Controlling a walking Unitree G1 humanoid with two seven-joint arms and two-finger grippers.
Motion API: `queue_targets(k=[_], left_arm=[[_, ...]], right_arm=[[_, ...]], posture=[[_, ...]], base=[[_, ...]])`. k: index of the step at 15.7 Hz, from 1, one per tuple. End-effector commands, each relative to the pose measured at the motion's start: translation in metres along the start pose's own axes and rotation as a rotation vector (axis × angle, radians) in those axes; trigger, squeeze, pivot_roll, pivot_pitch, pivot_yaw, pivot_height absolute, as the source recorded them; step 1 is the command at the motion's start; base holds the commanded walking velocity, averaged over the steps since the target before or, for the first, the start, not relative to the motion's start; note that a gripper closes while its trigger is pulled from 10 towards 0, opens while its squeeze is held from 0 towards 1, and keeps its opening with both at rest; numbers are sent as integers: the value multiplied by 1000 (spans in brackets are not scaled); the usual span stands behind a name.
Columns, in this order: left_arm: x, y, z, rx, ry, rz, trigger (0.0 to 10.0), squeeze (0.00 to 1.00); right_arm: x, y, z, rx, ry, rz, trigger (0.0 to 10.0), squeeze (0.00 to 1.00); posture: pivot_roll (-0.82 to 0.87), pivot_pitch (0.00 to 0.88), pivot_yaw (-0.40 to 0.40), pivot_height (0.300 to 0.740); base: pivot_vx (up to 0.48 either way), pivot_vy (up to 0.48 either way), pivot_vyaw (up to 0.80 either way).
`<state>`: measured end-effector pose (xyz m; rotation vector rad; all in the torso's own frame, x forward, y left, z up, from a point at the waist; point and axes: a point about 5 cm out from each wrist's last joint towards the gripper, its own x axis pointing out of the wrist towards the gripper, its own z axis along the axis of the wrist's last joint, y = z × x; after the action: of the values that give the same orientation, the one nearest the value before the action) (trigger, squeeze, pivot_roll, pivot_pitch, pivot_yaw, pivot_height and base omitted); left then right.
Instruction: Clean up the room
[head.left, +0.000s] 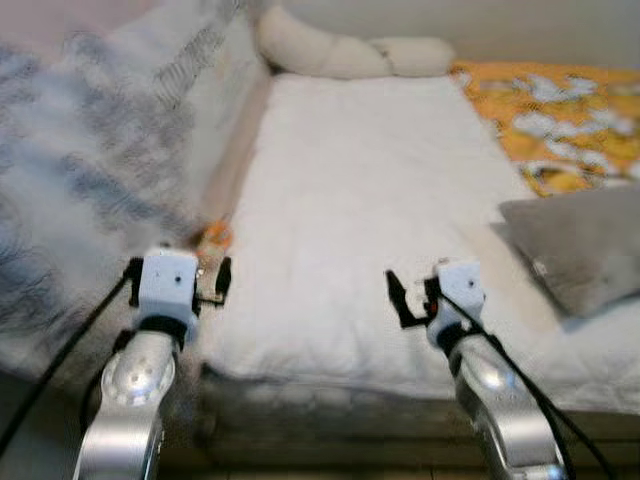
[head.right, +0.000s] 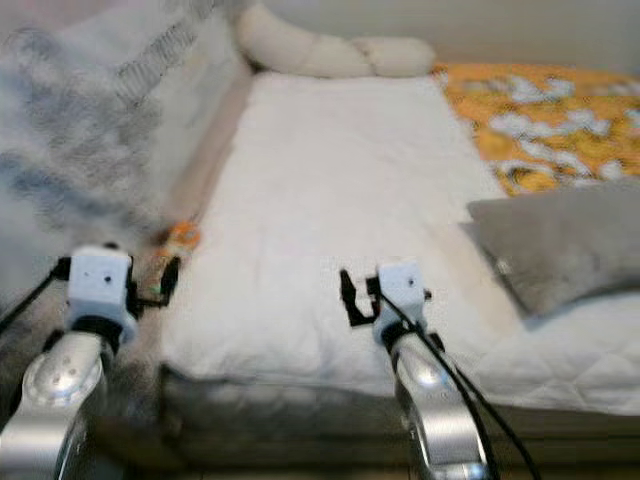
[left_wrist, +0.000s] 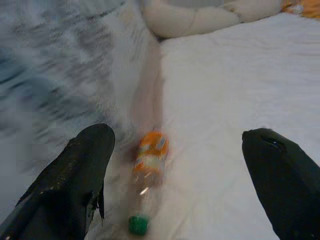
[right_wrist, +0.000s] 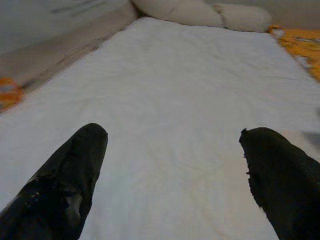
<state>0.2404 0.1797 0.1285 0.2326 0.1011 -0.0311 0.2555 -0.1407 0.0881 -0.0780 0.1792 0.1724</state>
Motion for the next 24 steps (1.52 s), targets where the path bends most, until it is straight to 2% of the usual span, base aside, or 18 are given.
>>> queue_targets(k=[1, 11, 24], left_arm=[[0, -7, 3, -2, -8, -32, 10000, 1000], [2, -5, 2, 24, 6, -56, 10000, 1000], [4, -9, 0, 52, 30, -103, 10000, 1000]], right_arm=[[-2, -8, -1, -2, 8, -32, 10000, 0], [-2, -7, -2, 16, 18, -54, 10000, 0], [-2, -11, -3, 17, 26, -77, 10000, 0]], posture=[[56, 0, 7, 740], [55, 0, 37, 740], [50, 0, 43, 740]], base=[[341, 0, 0], [322, 0, 0], [0, 0, 0]])
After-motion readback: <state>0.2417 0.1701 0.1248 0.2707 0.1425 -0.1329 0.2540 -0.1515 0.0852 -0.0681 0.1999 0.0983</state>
